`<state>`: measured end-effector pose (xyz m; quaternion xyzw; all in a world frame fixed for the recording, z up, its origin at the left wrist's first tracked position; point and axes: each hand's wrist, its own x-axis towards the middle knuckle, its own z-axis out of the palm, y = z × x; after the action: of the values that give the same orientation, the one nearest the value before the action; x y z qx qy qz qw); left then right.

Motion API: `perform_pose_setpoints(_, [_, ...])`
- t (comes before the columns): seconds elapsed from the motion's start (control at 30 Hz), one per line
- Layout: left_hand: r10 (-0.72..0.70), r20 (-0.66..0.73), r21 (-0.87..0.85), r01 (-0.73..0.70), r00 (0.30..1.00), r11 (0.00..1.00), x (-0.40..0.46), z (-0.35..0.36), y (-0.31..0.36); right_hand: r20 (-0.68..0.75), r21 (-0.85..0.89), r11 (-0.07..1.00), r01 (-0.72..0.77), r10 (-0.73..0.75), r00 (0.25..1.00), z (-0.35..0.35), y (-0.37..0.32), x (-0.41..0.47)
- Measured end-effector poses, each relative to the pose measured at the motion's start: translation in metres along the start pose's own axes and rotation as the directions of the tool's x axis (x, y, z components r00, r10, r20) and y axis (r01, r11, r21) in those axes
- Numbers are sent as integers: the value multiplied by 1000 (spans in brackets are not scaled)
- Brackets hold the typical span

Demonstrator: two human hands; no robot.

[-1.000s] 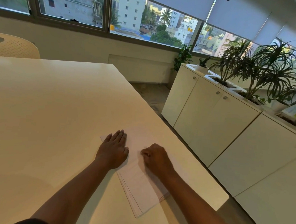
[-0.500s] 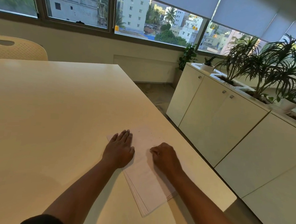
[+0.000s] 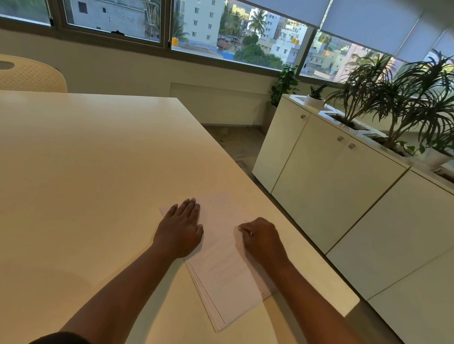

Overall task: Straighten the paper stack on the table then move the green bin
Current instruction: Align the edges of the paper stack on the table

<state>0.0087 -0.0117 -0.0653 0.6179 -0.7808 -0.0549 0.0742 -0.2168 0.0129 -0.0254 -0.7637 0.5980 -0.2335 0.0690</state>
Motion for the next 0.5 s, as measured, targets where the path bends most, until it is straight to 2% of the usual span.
perform_pose_setpoints(0.1, [-4,-7,-3,4,1000,1000,-1,0,0,-38,-69,995,-73,71,997,-8,6,8])
perform_pose_setpoints(0.17, [-5,-7,-10,5,1000,1000,-1,0,0,1,-39,999,-18,18,1000,0,-8,5])
perform_pose_setpoints(0.23, [-4,-5,-9,4,1000,1000,-1,0,0,96,63,996,68,-74,993,11,-24,-5])
perform_pose_setpoints(0.3, [-4,0,-1,4,1000,1000,0,0,0,117,113,986,119,-133,984,16,-28,-13])
perform_pose_setpoints(0.5, [-7,-2,-3,7,1000,1000,0,1,0,3,-25,999,-28,28,1000,1,3,3])
